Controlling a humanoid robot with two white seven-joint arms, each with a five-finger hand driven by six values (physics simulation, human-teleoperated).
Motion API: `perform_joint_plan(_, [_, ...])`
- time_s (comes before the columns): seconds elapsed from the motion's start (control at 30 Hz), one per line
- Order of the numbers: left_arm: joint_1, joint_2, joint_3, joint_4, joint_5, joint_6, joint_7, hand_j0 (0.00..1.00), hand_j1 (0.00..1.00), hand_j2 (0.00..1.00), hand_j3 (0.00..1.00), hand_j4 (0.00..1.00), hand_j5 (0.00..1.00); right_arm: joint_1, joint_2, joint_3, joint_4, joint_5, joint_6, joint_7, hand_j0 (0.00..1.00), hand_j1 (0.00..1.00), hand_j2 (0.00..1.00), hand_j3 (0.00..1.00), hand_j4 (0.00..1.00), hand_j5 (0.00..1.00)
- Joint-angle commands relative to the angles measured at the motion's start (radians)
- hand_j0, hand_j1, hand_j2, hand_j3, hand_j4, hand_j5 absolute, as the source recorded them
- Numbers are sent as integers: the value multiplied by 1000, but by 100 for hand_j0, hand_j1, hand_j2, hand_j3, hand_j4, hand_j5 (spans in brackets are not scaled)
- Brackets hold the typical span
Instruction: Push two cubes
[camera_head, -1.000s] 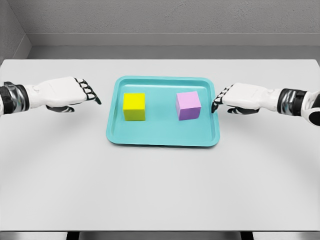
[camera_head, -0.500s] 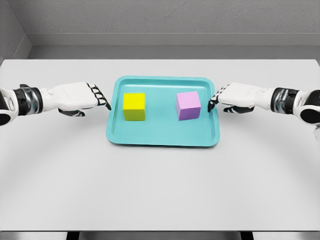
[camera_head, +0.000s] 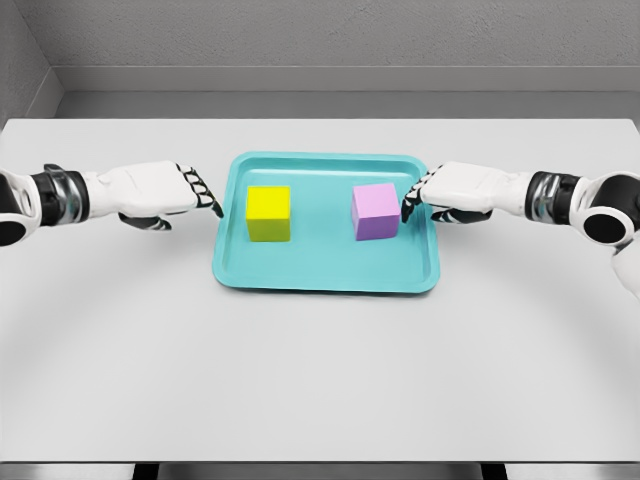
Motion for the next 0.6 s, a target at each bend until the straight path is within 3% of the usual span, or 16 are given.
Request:
perform_joint_plan(0.0, [0,-2,1,8,4,2,-2,79,79,79,79,79,79,0,5,0,1,-1,0,0,60,60,60,60,60,60])
perform_joint_plan(0.4, [-12,-40,-5,25,4,2,-18,79,79,79,79,79,79,-2,36,2,6,18,0,-5,60,60,60,60,60,60])
perform_joint_plan(0.57, [-21,-61,-5,24,4,2,-40,79,79,79,79,79,79,-14,70,3,47,53,0,-5,60,60,60,60,60,60])
